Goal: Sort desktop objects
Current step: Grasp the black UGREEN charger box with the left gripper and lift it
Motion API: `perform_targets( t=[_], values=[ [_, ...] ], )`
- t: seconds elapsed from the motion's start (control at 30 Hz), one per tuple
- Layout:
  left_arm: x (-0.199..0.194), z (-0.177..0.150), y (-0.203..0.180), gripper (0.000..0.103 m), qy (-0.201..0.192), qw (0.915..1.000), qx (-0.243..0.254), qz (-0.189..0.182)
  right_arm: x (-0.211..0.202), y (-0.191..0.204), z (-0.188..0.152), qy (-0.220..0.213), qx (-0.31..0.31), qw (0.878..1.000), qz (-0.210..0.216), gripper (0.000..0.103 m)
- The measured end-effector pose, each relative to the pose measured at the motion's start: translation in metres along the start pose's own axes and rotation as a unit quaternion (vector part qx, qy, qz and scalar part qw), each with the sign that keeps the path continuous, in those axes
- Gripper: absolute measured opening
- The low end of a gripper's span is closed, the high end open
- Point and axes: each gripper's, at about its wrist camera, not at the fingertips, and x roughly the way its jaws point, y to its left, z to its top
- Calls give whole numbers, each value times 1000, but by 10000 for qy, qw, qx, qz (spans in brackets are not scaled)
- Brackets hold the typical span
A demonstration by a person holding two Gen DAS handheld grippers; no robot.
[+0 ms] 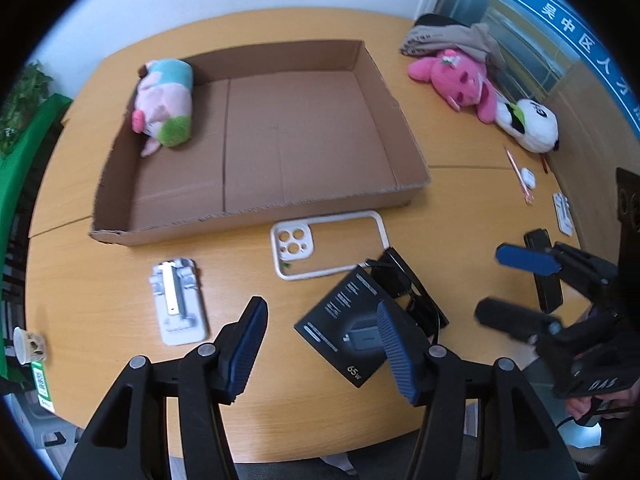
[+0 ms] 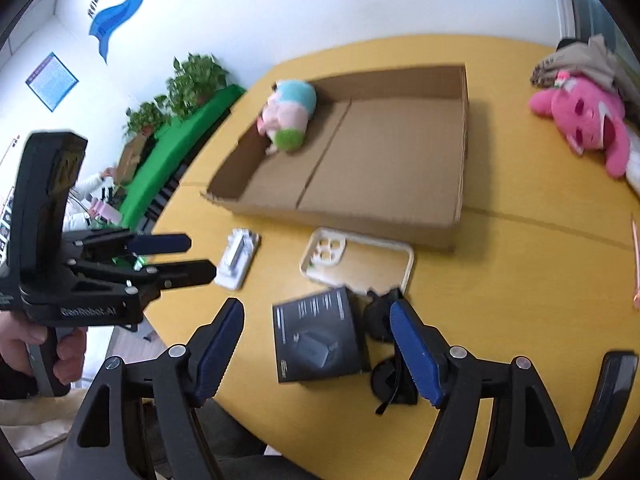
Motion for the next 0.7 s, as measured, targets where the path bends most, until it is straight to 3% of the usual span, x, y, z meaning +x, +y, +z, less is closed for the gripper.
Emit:
perform_targets(
  t=[0.17, 0.4, 0.53, 0.6, 0.7],
  values=[
    [31, -2, 13, 56, 292, 9975, -173, -620, 35, 5, -21, 641, -111, 9978, 147, 83],
    [89, -7, 38, 56, 784, 9893, -182, -1214, 91, 33, -48, 1096, -529, 9925, 91, 92],
    [120, -11, 45, 56, 1114, 9827, 13, -1478, 124, 54, -70, 1218, -1208, 9827, -700, 96],
    [132, -13, 40, 56, 1259, 9785, 271, -1609, 132, 59, -77, 1036, -1403, 9788, -1076, 103],
    [147, -15, 36, 56, 1427, 9724, 522, -1772, 139, 61, -78, 859, -1389, 9744, -1547, 103]
  ],
)
